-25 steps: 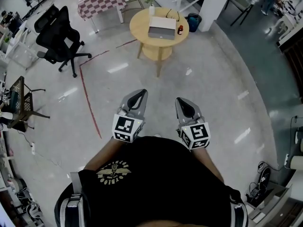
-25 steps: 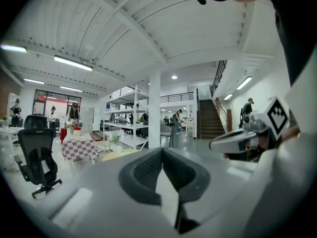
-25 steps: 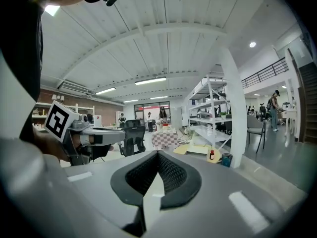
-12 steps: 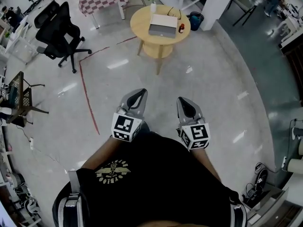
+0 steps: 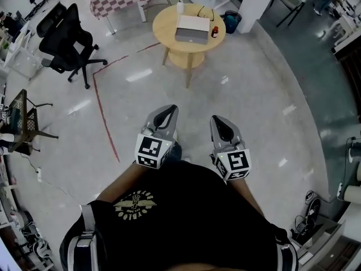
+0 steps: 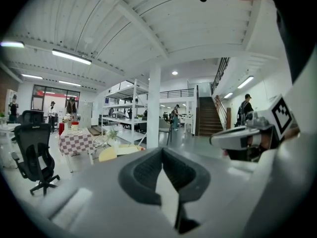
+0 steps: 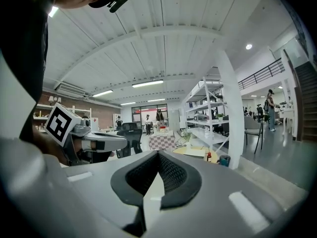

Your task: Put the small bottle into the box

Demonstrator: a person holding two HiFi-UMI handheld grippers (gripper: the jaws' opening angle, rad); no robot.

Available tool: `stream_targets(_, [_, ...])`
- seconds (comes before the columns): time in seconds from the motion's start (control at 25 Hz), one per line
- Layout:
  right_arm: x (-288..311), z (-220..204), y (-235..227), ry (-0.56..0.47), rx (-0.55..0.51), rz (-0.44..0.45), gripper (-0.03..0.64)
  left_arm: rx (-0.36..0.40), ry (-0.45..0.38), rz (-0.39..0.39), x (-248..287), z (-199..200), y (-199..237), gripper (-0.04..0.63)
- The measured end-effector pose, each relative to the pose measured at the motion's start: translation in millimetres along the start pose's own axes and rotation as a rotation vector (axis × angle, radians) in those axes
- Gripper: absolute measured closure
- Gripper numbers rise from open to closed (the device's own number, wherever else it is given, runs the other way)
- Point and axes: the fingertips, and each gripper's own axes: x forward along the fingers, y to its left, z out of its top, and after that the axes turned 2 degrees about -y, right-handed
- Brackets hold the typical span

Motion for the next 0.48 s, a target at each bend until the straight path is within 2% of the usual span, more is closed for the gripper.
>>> stream_targets(0.12, [11,0,-5,0.027,0.001,-0.007,0.611,-0.004,-0.002,-0.047,14,13,-11,0.595])
stream_targets(0.24, [22,7,-8,0.038,-0.008,-0.007,0.611,0.026,0.0,-0.082,24,24,-15,0.595])
stream_targets(0.4, [39,41,-25,-0.014,-0.076,-0.019,0.611,0.147,-0.064,-0.054,41,54,1,0.595])
stream_targets(0.48, [48,57,-40,-0.04,-0.09,-0.036,0.609,0.184,-0.095,-0.051,58,68,9,0.595])
